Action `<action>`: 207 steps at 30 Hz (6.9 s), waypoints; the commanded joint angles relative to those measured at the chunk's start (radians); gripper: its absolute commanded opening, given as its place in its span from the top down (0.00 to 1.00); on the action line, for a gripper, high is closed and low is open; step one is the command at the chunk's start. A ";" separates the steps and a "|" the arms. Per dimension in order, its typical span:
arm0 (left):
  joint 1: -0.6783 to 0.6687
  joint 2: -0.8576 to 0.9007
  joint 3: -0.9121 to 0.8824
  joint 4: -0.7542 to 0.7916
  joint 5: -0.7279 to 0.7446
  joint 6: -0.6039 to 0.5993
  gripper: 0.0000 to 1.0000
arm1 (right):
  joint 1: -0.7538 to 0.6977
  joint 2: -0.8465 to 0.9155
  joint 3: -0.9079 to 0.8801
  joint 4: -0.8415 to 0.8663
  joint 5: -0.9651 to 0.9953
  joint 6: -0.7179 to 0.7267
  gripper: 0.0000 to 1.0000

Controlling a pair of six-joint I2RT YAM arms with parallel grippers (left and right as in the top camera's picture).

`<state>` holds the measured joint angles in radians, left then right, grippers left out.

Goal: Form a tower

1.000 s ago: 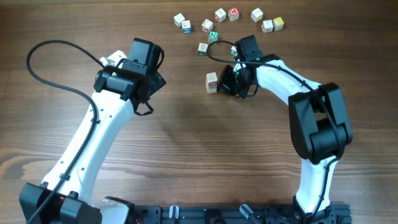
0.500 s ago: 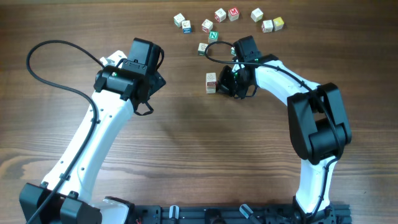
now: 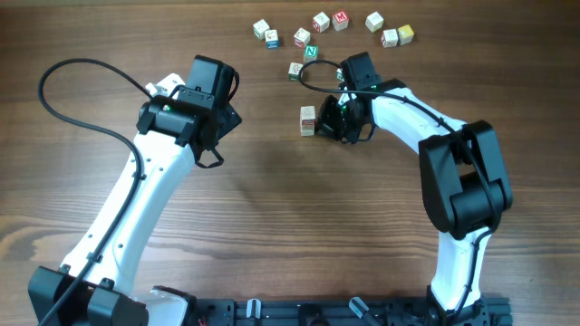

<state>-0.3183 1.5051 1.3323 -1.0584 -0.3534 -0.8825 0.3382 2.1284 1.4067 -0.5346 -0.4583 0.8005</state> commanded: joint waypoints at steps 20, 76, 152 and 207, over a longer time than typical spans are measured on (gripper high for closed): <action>0.006 0.004 -0.006 -0.001 -0.003 -0.019 0.00 | 0.011 0.029 -0.009 -0.002 0.018 0.011 0.96; 0.006 0.004 -0.006 -0.001 -0.002 -0.019 0.00 | -0.285 -1.295 -0.008 -0.636 0.615 -0.692 0.00; 0.006 0.004 -0.006 -0.001 -0.002 -0.019 0.00 | -0.387 -2.125 -1.402 0.552 0.249 -0.772 0.00; 0.232 -0.759 -0.006 -0.002 -0.002 -0.019 0.00 | -0.387 -2.124 -1.402 0.549 0.267 -0.772 0.00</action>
<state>-0.1287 0.8410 1.3277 -1.0588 -0.3504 -0.8898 -0.0448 0.0135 0.0063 0.0113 -0.2008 0.0151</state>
